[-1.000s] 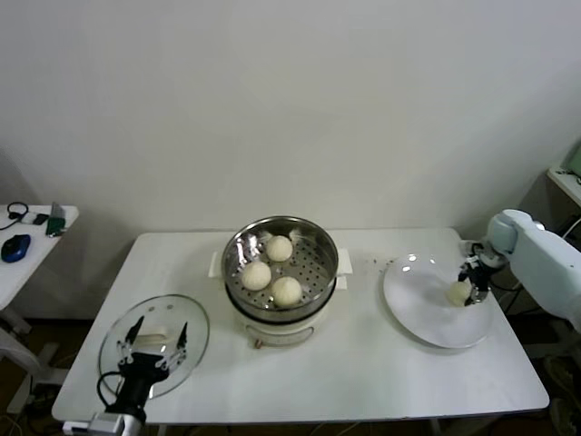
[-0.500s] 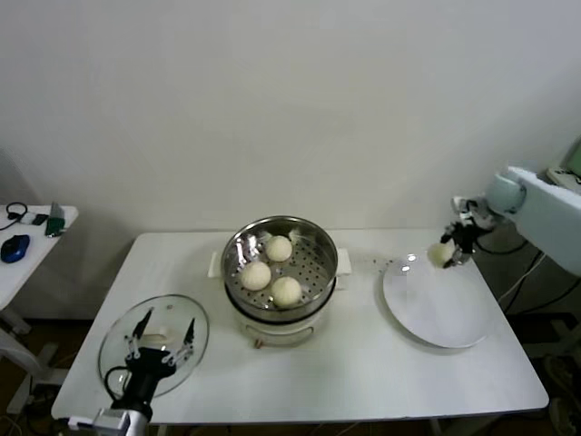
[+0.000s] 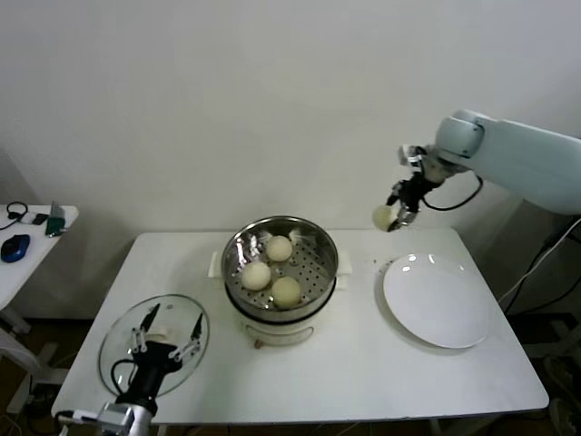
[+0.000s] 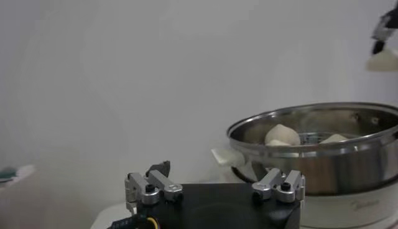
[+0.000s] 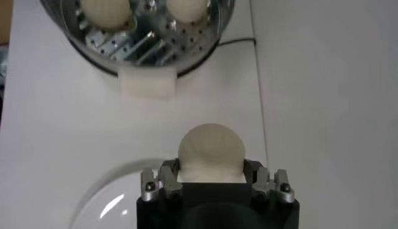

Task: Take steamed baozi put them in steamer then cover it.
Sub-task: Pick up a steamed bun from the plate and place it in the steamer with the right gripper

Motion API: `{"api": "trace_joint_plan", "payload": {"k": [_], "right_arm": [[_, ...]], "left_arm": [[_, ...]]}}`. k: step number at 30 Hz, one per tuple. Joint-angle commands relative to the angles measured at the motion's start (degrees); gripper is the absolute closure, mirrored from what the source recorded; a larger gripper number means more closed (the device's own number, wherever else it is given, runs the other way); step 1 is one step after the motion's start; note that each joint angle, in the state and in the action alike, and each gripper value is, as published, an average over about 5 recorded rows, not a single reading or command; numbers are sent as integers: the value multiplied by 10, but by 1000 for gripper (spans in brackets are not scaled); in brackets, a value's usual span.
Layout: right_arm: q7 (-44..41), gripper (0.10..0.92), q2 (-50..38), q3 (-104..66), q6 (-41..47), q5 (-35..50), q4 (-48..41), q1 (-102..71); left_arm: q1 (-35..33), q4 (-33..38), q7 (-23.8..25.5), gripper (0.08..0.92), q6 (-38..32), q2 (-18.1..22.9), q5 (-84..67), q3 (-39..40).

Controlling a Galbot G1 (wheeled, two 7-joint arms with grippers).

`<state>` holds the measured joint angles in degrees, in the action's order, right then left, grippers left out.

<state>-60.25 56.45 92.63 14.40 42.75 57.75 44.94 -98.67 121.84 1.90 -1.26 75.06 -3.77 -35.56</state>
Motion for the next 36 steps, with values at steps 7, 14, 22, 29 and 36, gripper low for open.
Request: {"api": "trace_joint_plan", "payload": {"k": [7, 14, 22, 29, 36], "right_arm": [[26, 347, 201, 109, 32, 188, 8, 51], [38, 347, 237, 103, 34, 187, -13, 4], [47, 347, 245, 108, 36, 173, -14, -28], [49, 347, 246, 112, 36, 151, -20, -48], [54, 345, 241, 114, 36, 137, -19, -58]], "left_arm": [[-8, 12, 0, 177, -6, 5, -7, 11], [-6, 13, -3, 177, -3, -1, -12, 3], [-9, 11, -4, 177, -6, -8, -16, -2], [-10, 12, -4, 177, -7, -8, -19, -3], [-13, 12, -5, 177, -8, -7, -19, -3]]}}
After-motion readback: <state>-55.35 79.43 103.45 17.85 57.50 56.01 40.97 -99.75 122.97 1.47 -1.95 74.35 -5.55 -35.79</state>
